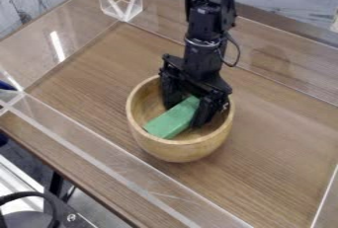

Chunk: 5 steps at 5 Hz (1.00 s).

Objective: Remove the green block from inside the brown bowl and put it on the table

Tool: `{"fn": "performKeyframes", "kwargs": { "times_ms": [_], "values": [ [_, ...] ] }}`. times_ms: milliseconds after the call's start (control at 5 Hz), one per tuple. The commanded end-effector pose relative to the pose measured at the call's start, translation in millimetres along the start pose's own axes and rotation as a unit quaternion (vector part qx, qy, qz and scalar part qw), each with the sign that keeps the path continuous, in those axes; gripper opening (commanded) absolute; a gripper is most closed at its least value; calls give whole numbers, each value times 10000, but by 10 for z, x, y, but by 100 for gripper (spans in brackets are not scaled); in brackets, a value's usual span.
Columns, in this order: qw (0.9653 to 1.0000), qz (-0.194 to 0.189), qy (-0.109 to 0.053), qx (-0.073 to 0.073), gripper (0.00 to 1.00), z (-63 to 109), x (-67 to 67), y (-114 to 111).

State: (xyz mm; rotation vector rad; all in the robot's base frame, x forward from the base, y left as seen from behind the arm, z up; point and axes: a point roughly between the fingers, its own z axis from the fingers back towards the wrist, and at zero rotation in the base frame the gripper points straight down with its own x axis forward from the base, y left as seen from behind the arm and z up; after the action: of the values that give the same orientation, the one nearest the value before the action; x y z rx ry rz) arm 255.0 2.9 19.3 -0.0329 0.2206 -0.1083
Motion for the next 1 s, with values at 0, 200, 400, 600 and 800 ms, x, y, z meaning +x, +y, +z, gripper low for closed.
{"fn": "performKeyframes", "kwargs": {
  "times_ms": [0,200,400,600,800],
  "values": [
    [9994,-110,314,-59,100,-185,-24,39],
    [9993,-104,357,-58,100,-188,-27,47],
    [9991,-99,401,-58,100,-189,-30,55],
    [9990,-92,443,-55,100,-188,-33,68],
    [9988,-85,486,-54,100,-191,-35,79]
  ]
}}
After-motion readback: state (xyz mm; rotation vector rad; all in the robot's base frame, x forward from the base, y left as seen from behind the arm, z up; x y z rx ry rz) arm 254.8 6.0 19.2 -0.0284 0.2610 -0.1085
